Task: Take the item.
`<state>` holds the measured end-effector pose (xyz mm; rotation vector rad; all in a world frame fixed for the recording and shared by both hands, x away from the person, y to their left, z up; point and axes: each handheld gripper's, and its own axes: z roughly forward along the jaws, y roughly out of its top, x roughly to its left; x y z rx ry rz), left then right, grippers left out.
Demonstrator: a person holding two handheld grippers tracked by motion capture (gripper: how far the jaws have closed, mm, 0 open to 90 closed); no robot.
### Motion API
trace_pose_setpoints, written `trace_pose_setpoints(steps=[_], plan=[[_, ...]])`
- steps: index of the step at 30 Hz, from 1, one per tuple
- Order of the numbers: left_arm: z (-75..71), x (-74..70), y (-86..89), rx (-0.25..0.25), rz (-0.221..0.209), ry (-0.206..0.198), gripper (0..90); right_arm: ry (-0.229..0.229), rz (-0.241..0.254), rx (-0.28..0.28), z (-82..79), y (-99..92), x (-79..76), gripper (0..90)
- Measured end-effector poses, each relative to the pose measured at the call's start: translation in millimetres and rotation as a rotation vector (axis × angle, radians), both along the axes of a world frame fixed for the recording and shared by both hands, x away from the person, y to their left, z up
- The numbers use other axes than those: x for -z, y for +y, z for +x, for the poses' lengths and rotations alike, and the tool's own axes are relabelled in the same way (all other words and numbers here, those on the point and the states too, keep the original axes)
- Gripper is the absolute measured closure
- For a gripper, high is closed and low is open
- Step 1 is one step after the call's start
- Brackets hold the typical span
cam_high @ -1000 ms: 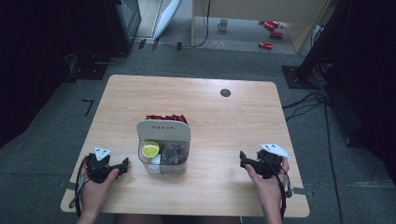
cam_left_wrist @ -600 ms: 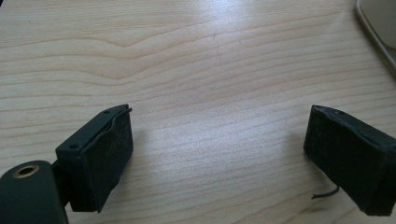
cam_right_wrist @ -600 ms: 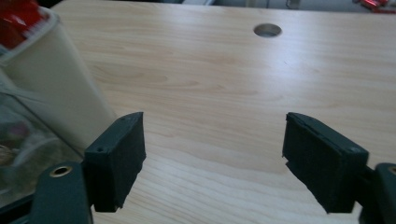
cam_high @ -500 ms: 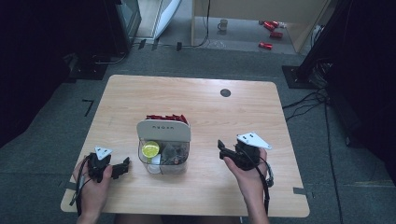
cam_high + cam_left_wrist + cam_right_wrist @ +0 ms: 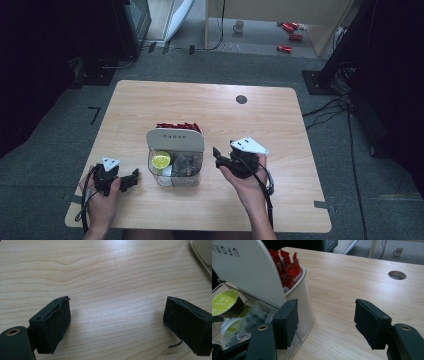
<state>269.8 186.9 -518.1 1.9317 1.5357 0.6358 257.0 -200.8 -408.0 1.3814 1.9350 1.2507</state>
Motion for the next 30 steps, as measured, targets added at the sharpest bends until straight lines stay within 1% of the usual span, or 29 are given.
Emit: trace_pose_setpoints(steps=[3,5,13,22,30], plan=[[0.0,0.0,0.0,0.0,0.0,0.0,8.0,0.008,0.018,-0.034,2.1,10.0,-1.2,37.9],[0.0,0.0,0.0,0.0,0.0,0.001,8.0,0.01,0.023,-0.043,2.3,12.7,-1.3,38.7],[0.0,-0.2,0.1,0.001,0.0,0.003,8.0,0.008,0.032,-0.109,7.6,36.0,-5.3,39.9],[0.9,-0.2,-0.6,0.01,0.001,0.003,8.0,-0.001,0.041,-0.131,12.4,47.5,-11.4,40.1],[1.2,-0.2,-1.0,0.013,0.0,0.002,8.0,0.002,0.04,-0.162,9.4,54.4,-11.9,40.6]])
